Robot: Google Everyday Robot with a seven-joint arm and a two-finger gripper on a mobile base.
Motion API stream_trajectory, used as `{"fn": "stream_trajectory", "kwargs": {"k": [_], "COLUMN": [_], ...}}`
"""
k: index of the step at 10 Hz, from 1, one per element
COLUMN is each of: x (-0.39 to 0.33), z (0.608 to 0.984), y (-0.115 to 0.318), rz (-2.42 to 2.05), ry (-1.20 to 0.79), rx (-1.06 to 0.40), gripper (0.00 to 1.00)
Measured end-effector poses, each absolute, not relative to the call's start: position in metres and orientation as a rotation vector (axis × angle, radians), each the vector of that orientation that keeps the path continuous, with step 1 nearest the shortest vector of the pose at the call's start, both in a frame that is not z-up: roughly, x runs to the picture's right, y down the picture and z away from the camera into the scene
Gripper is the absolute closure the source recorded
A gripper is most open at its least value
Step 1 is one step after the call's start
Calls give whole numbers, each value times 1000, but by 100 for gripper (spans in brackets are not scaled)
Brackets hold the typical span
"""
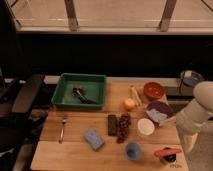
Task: Place grapes in table surface
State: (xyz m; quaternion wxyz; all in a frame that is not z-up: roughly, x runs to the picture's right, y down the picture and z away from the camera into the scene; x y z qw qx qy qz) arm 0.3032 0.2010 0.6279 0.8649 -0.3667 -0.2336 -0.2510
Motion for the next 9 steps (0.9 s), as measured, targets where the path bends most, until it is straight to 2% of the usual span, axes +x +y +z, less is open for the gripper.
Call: {"fn": "stream_trajectory", "kwargs": {"k": [2,5,9], "x": [274,206,192], "z": [628,630,629], "y": [175,159,158], "rz": [-701,-734,-731], "ry": [-508,-482,-479], "rx": [-728,-604,-576], "gripper": [20,20,20]}}
